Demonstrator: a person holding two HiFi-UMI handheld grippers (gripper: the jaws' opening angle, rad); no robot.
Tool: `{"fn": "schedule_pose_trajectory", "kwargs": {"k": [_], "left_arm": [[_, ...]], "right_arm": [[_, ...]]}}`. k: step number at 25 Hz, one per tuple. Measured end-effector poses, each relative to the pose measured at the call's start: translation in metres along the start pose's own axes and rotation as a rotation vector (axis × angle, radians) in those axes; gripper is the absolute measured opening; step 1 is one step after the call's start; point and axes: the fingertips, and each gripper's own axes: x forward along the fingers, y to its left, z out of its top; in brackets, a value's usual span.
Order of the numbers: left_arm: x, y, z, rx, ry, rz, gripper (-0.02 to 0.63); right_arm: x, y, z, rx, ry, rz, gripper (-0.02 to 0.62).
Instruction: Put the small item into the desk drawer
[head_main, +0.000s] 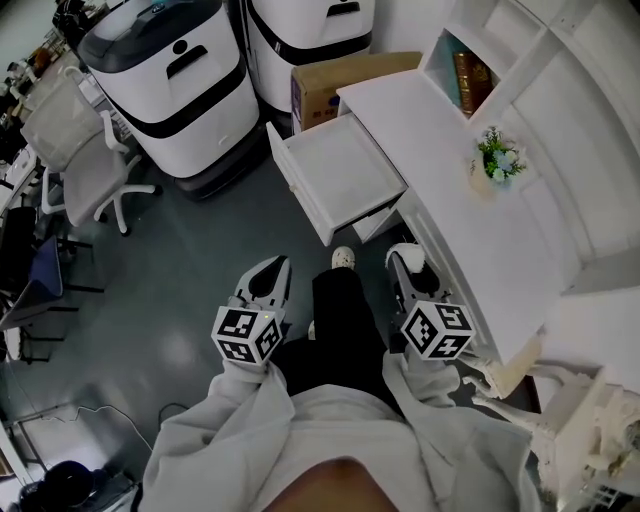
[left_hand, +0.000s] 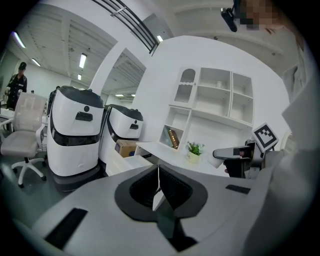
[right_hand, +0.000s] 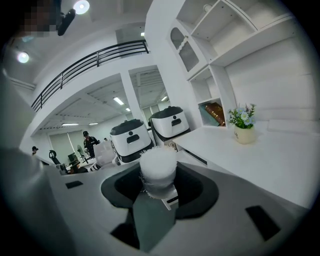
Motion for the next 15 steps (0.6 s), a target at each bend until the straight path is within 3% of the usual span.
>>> {"fn": "schedule_pose_trajectory", "kwargs": {"k": [15], "left_arm": [[0.065, 0.038, 0.039, -0.013, -0.014, 0.076, 0.021]], "right_arm": [[0.092, -0.015, 0.046, -0.004, 0.036, 0.082, 0.193]]}}
